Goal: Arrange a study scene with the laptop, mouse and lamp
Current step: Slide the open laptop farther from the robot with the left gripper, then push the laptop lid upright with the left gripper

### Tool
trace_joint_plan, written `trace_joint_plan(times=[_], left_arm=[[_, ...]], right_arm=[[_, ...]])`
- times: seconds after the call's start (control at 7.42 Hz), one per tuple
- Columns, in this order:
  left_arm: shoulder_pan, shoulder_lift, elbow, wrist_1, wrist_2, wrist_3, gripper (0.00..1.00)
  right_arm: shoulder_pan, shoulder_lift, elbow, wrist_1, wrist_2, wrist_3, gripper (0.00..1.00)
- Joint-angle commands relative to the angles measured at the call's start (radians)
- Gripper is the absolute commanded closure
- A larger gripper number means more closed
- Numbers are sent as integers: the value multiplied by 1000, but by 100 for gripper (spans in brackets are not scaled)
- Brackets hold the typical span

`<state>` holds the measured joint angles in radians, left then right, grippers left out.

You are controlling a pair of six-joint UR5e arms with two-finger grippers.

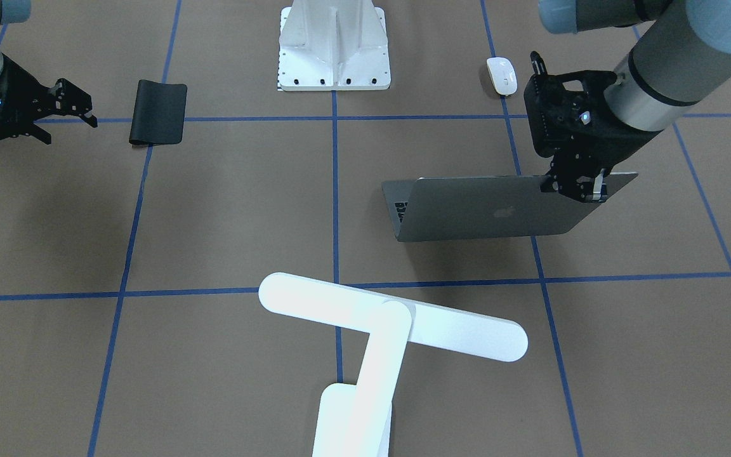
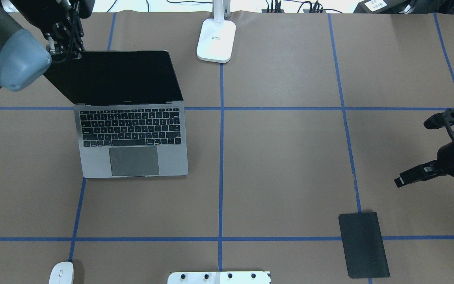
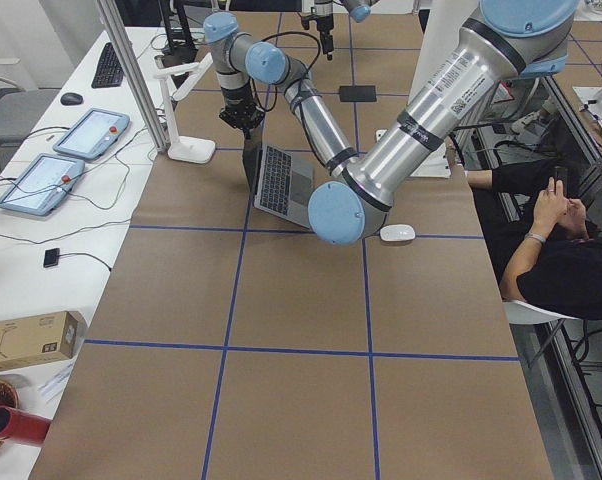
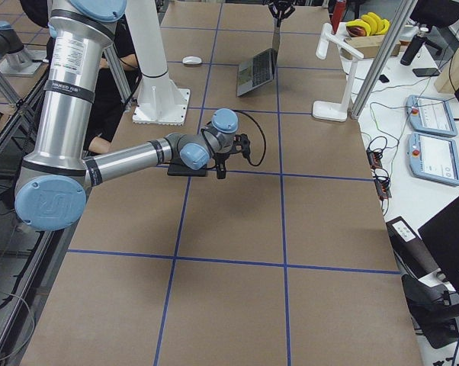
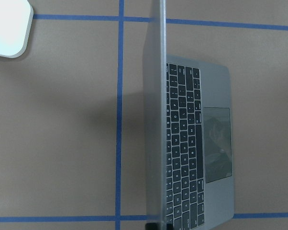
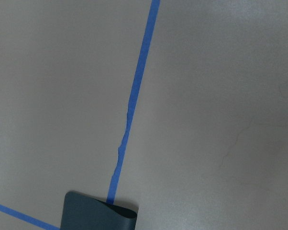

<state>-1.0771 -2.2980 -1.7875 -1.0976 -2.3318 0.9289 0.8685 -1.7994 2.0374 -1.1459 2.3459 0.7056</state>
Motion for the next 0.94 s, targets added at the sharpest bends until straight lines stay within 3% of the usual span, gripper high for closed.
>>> trace_joint_plan(times=[0.0, 0.81], left_arm=[[0, -17, 92, -115, -3, -4, 95], [0, -70, 157, -145, 0, -8, 93]], right_arm=[[1, 2, -12, 0, 9, 0, 2], [1, 0, -14, 2, 10, 0, 2]])
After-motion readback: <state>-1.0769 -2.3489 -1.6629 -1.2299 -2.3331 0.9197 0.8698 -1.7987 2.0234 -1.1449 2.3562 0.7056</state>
